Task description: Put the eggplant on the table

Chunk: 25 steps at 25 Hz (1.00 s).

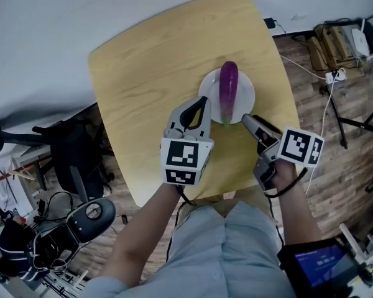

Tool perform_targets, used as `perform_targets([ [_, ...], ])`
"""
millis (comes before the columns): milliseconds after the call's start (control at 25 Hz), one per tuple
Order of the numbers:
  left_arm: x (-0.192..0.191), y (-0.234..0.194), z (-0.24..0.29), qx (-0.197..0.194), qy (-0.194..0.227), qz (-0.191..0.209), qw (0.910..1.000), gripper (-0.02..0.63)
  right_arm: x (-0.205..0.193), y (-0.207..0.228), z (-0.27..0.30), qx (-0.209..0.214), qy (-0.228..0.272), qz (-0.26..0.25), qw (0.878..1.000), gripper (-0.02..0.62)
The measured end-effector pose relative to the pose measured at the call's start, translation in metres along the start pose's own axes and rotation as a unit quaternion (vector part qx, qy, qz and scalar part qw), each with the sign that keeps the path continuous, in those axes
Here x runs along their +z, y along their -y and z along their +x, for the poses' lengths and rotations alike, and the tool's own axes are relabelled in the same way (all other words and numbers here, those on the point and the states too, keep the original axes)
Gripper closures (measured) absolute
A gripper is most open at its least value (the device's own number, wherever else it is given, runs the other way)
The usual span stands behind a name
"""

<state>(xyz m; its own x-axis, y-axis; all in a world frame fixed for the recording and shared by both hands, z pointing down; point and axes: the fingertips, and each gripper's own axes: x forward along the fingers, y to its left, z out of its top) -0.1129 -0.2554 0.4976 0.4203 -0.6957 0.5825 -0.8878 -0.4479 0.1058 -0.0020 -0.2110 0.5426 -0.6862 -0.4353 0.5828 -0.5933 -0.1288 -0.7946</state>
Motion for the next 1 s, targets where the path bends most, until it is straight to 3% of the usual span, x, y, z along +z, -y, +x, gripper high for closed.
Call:
perform_targets([
  [280, 0.039, 0.003, -0.054, 0.036, 0.076, -0.040, 0.9957, 0.600, 0.015, -0.039, -0.035, 0.033, 0.039, -0.048, 0.998, 0.394],
  [320, 0.049, 0.005, -0.065, 0.042, 0.091, -0.046, 0.9939, 0.600, 0.018, -0.050, -0.043, 0.044, 0.048, -0.065, 0.996, 0.404],
  [400, 0.070, 0.010, -0.088, 0.058, 0.122, -0.056, 0.9893, 0.600, 0.028, -0.076, -0.063, 0.071, 0.078, -0.112, 0.988, 0.488],
  [520, 0.102, 0.023, -0.120, 0.087, 0.163, -0.063, 0.9807, 0.600, 0.043, -0.117, -0.099, 0.109, 0.137, -0.190, 0.966, 0.580],
  [720, 0.146, 0.054, -0.166, 0.112, 0.235, -0.048, 0.9644, 0.600, 0.044, -0.168, -0.141, 0.113, 0.191, -0.326, 0.919, 0.594],
  [1000, 0.167, 0.077, -0.196, 0.125, 0.286, -0.047, 0.9489, 0.600, 0.040, -0.220, -0.165, 0.127, 0.228, -0.418, 0.870, 0.594],
])
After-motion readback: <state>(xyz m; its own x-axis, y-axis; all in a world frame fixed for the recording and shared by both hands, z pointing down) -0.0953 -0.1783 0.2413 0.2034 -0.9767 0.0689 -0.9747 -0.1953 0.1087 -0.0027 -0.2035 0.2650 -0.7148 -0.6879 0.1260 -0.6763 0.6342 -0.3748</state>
